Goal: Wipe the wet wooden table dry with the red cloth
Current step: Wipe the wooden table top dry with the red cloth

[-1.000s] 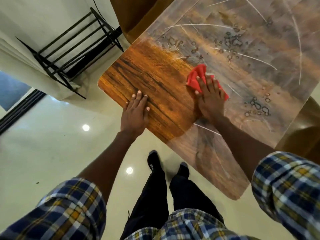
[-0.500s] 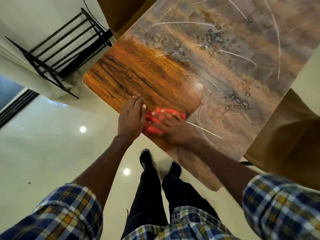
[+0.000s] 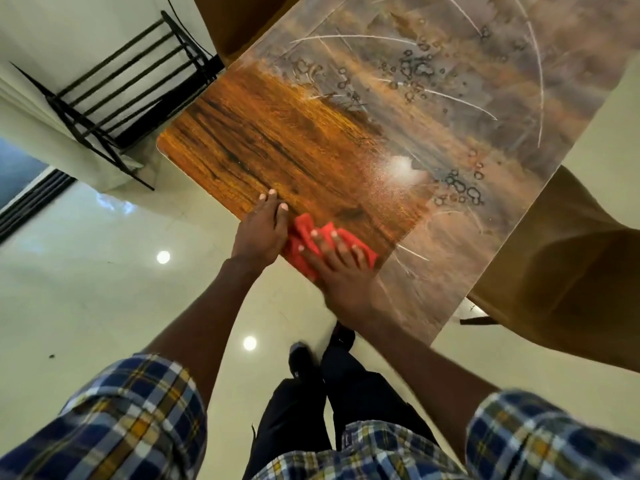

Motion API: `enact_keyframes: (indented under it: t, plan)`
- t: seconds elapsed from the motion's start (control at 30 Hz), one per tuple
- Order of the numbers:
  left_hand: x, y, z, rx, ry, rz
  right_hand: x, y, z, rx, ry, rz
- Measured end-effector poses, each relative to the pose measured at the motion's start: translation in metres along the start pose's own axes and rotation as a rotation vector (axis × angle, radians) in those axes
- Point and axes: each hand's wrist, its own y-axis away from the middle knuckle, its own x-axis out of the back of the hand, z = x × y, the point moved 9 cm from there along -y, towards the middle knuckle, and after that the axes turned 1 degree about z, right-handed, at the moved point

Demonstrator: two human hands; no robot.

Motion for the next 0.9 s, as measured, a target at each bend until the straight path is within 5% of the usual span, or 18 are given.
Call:
enact_keyframes:
  t: [0.2, 0.37, 0.43, 0.73, 0.9]
  plan:
    - [-0.016, 0.022, 0.027, -0.184, -0.052, 0.045, -0.002, 0.016, 0.026, 0.305, 0.050, -0.125]
    - [-0.048, 0.055, 0.036, -0.221, -0.057, -0.004, 0.064, -0.020, 0.195, -0.286, -0.040, -0.028]
    - [-0.056, 0.060, 0.032, -0.210, -0.071, -0.039, 0.075, -0.008, 0.218, -0.377, -0.061, 0.008]
    - [-0.055, 0.060, 0.036, -0.175, -0.103, -0.045, 0.002, 0.082, 0.043, -0.114, 0.047, -0.025]
    - [-0.068, 0.073, 0.039, -0.203, -0.098, 0.030, 0.001, 0.102, 0.032, 0.095, 0.035, -0.090]
